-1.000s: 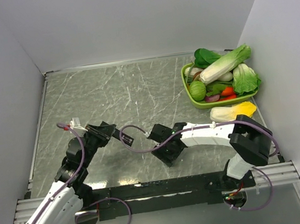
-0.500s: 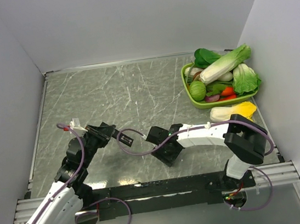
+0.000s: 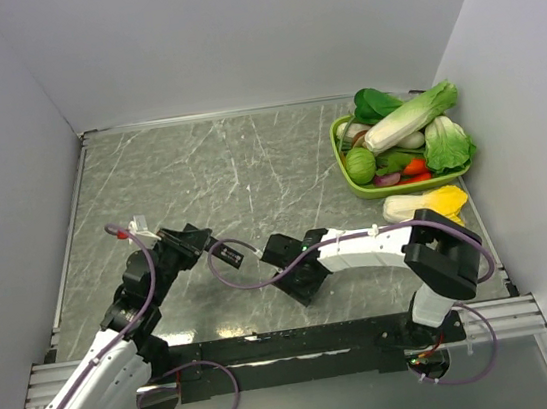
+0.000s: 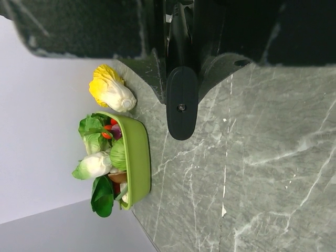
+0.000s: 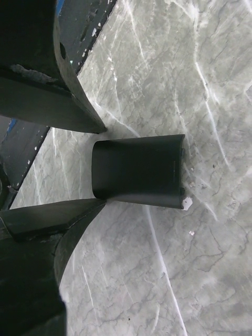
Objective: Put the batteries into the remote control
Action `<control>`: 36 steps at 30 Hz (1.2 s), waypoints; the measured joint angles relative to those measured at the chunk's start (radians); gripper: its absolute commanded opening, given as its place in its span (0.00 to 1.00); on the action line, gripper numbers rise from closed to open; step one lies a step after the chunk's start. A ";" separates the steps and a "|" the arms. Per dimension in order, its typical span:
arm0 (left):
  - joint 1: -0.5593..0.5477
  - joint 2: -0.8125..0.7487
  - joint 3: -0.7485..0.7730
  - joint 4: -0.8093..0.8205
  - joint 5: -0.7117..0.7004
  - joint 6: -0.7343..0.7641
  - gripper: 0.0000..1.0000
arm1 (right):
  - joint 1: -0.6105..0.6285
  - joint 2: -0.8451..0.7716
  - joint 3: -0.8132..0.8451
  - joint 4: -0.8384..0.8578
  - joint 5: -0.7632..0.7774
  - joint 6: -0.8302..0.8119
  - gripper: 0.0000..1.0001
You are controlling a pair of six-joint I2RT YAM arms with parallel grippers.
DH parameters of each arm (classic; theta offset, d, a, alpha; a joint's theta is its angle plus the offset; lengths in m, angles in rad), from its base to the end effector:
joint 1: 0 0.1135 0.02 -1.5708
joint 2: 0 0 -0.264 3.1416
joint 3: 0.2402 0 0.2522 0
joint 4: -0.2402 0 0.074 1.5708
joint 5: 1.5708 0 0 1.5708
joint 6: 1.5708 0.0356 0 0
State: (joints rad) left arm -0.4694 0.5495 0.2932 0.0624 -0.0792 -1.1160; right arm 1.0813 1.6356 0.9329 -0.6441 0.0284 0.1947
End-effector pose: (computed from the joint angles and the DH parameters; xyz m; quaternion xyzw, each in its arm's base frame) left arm 0.1390 -0.0674 0.2262 -0.2690 0.7237 -0.4307 0.4674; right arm 0.1359 0.2529 0.1576 -0.4248 0.8983 0.0552 0.0982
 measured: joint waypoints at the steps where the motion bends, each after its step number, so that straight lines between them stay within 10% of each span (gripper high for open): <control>1: 0.000 0.000 -0.002 0.000 0.000 0.000 0.06 | 0.000 0.001 0.001 0.000 0.002 0.002 0.61; 19: 0.000 0.006 -0.047 0.035 0.013 -0.004 0.06 | 0.003 0.012 0.013 0.000 0.005 0.026 0.22; 36: 0.000 0.031 -0.205 0.328 0.098 -0.034 0.07 | 0.005 -0.150 0.126 -0.054 0.015 0.013 0.17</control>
State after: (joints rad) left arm -0.4690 0.5804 0.0883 0.3901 0.0189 -1.1496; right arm 1.0866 1.4853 1.0584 -0.6983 0.0437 0.2081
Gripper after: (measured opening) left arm 0.217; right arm 0.492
